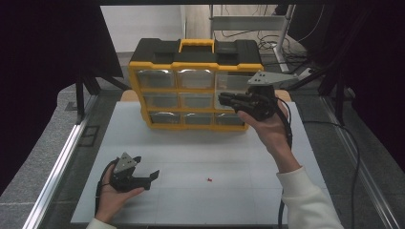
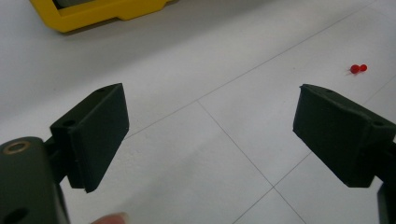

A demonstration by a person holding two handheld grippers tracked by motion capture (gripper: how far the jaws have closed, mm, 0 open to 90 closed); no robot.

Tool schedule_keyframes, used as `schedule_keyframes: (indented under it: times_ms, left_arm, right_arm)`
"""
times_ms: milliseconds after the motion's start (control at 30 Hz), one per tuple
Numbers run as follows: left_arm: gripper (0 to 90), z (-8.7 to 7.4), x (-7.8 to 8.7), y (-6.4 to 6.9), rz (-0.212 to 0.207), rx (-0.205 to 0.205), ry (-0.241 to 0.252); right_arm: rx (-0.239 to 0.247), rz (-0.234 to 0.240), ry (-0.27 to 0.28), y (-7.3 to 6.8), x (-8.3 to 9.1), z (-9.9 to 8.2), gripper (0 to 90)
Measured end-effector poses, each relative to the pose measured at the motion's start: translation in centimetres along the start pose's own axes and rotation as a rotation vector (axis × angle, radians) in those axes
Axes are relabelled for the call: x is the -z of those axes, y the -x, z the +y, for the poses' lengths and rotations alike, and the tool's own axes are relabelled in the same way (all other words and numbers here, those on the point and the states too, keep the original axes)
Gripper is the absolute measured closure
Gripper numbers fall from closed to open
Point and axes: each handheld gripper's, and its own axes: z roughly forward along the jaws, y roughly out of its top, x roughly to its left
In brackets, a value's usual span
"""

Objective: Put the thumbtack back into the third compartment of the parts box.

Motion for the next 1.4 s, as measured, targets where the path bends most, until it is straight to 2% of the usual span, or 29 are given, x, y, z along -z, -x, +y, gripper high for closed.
schedule_keyframes:
  times_ms: [333, 600, 633, 767, 800, 833, 867, 900, 933, 1000, 1033, 1167, 1233, 1267, 1367, 1400]
  left_arm:
    - [10.8, 0.0, 0.0, 0.1, 0.000, -0.003, 0.000]
    - [10.8, 0.0, 0.0, 0.0, 0.001, -0.003, 0.001]
    - [10.9, 0.0, 0.1, 0.0, 0.002, -0.003, 0.003]
    - [10.9, 0.0, 0.1, 0.0, 0.002, -0.003, 0.005]
    - [10.9, 0.0, 0.1, 0.0, 0.002, -0.003, 0.005]
    - [10.9, 0.0, 0.1, 0.0, 0.002, -0.004, 0.004]
    - [10.9, 0.0, 0.1, 0.0, 0.002, -0.004, 0.004]
    - [10.9, 0.0, 0.1, 0.0, 0.001, -0.004, 0.004]
    - [10.9, 0.0, 0.1, 0.0, 0.001, -0.004, 0.005]
    - [10.9, 0.0, 0.1, 0.0, 0.001, -0.003, 0.004]
    - [10.9, 0.0, 0.1, 0.0, 0.001, -0.003, 0.004]
    - [10.9, 0.0, 0.1, 0.1, 0.000, -0.004, 0.004]
    - [10.9, 0.0, 0.1, 0.1, 0.000, -0.004, 0.004]
    - [10.9, 0.0, 0.1, 0.1, 0.000, -0.004, 0.004]
    - [10.9, 0.0, 0.1, 0.1, 0.000, -0.004, 0.003]
    - [10.9, 0.0, 0.1, 0.1, 0.000, -0.005, 0.003]
  right_arm:
    - [-0.017, -0.079, 0.011, 1.9, 0.5, 1.8, 83.6]
    - [-0.038, -0.170, -0.016, 4.0, -0.3, 2.9, 83.5]
    - [-0.046, -0.195, -0.019, 4.6, -0.5, 2.9, 83.5]
    - [-0.054, -0.221, -0.018, 5.1, -0.8, 2.9, 82.1]
    - [-0.039, -0.232, -0.015, 5.2, -0.9, 2.9, 74.3]
    - [-0.016, -0.265, -0.009, 5.1, -1.1, 2.8, 47.4]
    - [-0.016, -0.265, -0.009, 5.1, -1.1, 2.8, 47.4]
    - [-0.019, -0.273, -0.017, 5.1, -1.2, 2.8, 40.8]
    - [-0.020, -0.265, -0.014, 5.0, -1.3, 2.7, 39.2]
    - [-0.039, -0.208, -0.001, 4.6, -1.2, 2.5, 34.4]
    - [-0.042, -0.195, 0.007, 4.3, -1.1, 2.4, 33.1]
    - [-0.051, -0.141, 0.028, 3.6, -0.7, 2.2, 32.3]
    - [-0.047, -0.109, 0.041, 2.8, -0.1, 1.8, 32.4]
    - [-0.047, -0.109, 0.041, 2.8, -0.1, 1.8, 32.4]
    - [-0.018, -0.064, 0.041, 1.6, 0.7, 0.7, 32.9]
    - [-0.018, -0.064, 0.041, 1.6, 0.7, 0.7, 32.9]
